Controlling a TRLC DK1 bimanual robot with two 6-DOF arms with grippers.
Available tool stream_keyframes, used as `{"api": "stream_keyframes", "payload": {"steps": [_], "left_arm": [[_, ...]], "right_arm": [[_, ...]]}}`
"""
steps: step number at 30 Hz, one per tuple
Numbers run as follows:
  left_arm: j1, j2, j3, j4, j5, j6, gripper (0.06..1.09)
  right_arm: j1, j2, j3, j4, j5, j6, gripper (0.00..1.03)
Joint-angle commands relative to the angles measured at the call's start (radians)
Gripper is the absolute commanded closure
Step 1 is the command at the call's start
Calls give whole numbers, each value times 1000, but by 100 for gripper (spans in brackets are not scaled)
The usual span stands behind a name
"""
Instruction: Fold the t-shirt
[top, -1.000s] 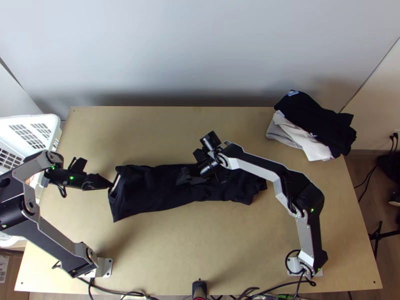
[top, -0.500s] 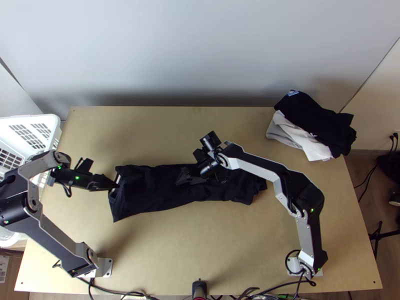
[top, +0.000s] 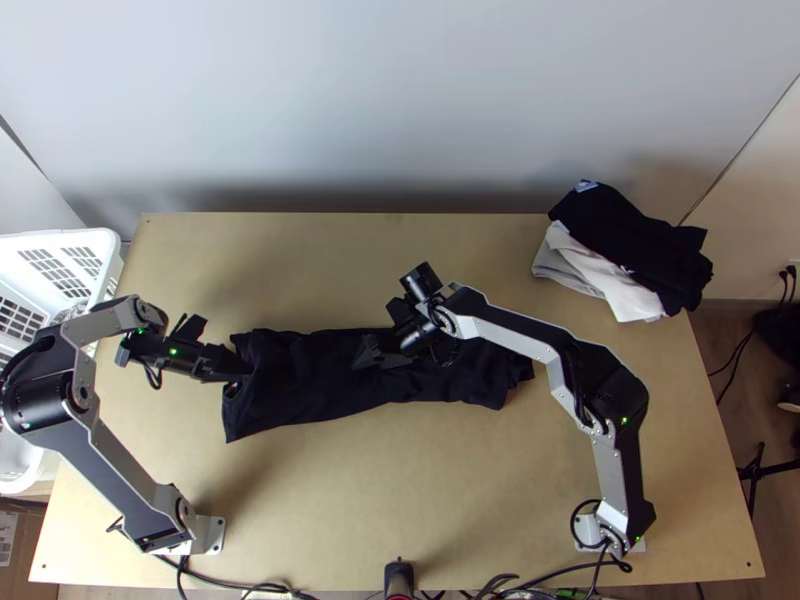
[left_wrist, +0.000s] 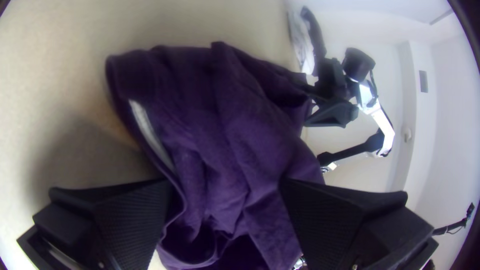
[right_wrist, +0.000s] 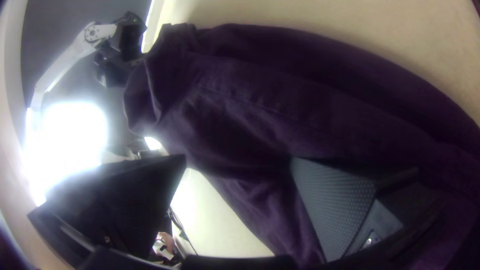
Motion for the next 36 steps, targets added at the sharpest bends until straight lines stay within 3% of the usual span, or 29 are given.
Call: {"api": "stream_keyframes", "payload": {"steps": [1, 12, 15, 17, 18, 20, 29, 36], "left_arm": [[-42, 5, 33, -52, 105, 5, 10], [-65, 4, 34, -65, 172, 9, 11], [-65, 2, 33, -69, 171, 17, 17], [-65, 2, 29, -69, 174, 17, 35], [-66, 4, 28, -69, 178, 18, 52], [-57, 4, 28, -57, 192, 17, 104], [-14, -35, 39, -42, 161, 2, 105], [3, -176, 135, 6, 6, -144, 105]], "right_arm": [[0, -1, 1, 0, 0, -4, 5], [2, 0, -1, 0, 2, -7, 5], [2, 0, 1, 0, 2, -7, 5], [0, 0, 2, 0, 2, -7, 5], [2, 0, 1, 0, 2, -7, 5], [2, 0, 1, 0, 2, -7, 5], [0, 0, 1, 0, 3, -7, 5], [0, 0, 1, 4, 3, -8, 5]]}}
